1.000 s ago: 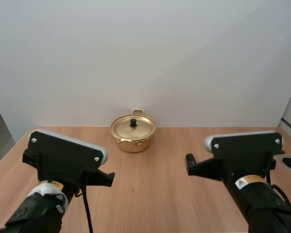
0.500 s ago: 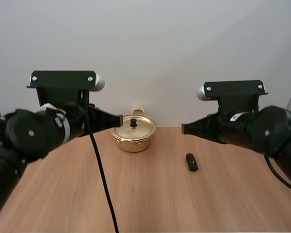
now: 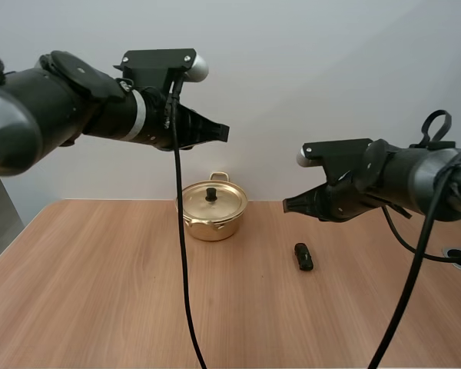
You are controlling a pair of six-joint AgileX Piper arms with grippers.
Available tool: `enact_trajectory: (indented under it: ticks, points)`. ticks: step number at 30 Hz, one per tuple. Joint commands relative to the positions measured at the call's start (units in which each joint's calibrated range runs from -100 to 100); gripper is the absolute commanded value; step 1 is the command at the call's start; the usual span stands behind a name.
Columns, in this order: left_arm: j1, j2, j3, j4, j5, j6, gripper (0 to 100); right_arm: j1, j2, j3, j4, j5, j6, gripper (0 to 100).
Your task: Open the pot, put the car inside, and close it
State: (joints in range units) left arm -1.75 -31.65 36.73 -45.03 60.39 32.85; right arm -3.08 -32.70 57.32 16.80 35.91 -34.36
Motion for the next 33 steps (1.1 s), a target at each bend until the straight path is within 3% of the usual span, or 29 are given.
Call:
enact_trajectory:
  ticks: [1,2,4,6,7,10,13,23,33]
  points:
    - [-1.06,25.79,-3.07,5.04,-1.69,10.08,10,0.11,4.33,-0.22,0.13,-0.79,-0.48,6]
    - [-1.55,27.61,-4.26,5.04,-2.09,10.08,20,0.2,5.6,-0.84,0.13,-0.79,-0.48,20]
    - [-2.28,30.7,-6.44,5.33,-2.27,9.85,44,0.28,7.84,-2.56,0.13,-0.96,-0.62,57]
    - [-2.54,33.85,-8.7,6.5,-2.85,8.55,73,0.34,10.12,-4.59,0.02,-0.96,-1.29,92]
    - [-2.54,34.98,-9.57,7.49,-3.06,7.56,80,0.34,10.92,-5.27,0.02,-0.96,-1.42,100]
    - [-2.54,38.8,-12.13,12.86,-3.46,4.49,81,0.34,13.49,-6.53,0.02,-0.8,-1.42,96]
    - [-2.54,41.47,-13.21,13.39,-5.42,4.26,81,0.34,15.63,-6.67,0.02,-0.8,-1.75,88]
    - [-2.54,46.94,-17.52,12.26,-2.68,4.13,81,0.34,17.24,-6.8,0.02,-2.59,-2.51,88]
    - [-2.54,47.65,-18.25,9.39,-10.1,4.57,81,0.34,17.24,-6.8,0.02,-2.59,-2.51,88]
